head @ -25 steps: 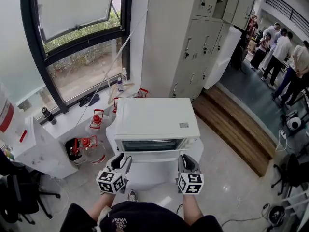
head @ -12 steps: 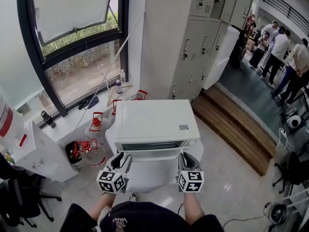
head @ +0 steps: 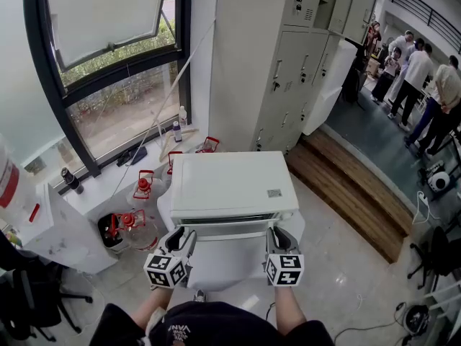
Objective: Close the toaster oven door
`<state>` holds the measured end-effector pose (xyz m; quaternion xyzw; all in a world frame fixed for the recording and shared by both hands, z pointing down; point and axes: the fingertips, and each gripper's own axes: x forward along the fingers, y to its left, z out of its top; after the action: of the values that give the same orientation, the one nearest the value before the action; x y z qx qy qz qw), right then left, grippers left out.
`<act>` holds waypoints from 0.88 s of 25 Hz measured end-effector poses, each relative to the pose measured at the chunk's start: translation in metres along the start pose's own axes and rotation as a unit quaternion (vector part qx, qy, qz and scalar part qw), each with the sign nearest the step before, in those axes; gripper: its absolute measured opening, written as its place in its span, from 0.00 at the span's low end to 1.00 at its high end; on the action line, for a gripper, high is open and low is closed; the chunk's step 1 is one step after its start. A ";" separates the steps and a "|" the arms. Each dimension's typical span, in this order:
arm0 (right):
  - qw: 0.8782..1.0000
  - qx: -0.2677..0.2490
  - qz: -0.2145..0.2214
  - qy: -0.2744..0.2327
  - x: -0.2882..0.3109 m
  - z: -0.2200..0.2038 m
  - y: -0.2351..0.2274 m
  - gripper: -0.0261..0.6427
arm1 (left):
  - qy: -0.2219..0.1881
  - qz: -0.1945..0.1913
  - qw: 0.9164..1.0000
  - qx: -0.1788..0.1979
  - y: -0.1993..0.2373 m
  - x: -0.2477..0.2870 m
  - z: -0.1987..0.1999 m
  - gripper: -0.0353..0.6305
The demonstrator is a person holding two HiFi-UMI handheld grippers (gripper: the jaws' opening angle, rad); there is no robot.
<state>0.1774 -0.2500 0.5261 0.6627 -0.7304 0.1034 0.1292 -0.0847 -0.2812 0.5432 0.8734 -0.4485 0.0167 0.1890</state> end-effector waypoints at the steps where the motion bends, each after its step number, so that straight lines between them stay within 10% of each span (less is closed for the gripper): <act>1: 1.000 0.000 0.000 0.000 0.001 0.001 0.000 0.12 | 0.000 0.000 1.000 0.000 0.001 0.001 0.001 0.30; 22: 1.000 -0.003 0.005 -0.008 0.016 0.011 -0.002 0.12 | -0.009 0.009 1.000 0.001 0.008 0.013 0.011 0.30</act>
<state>0.1772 -0.2689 0.5210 0.6594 -0.7350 0.0963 0.1251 -0.0846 -0.2991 0.5375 0.8698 -0.4578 0.0107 0.1835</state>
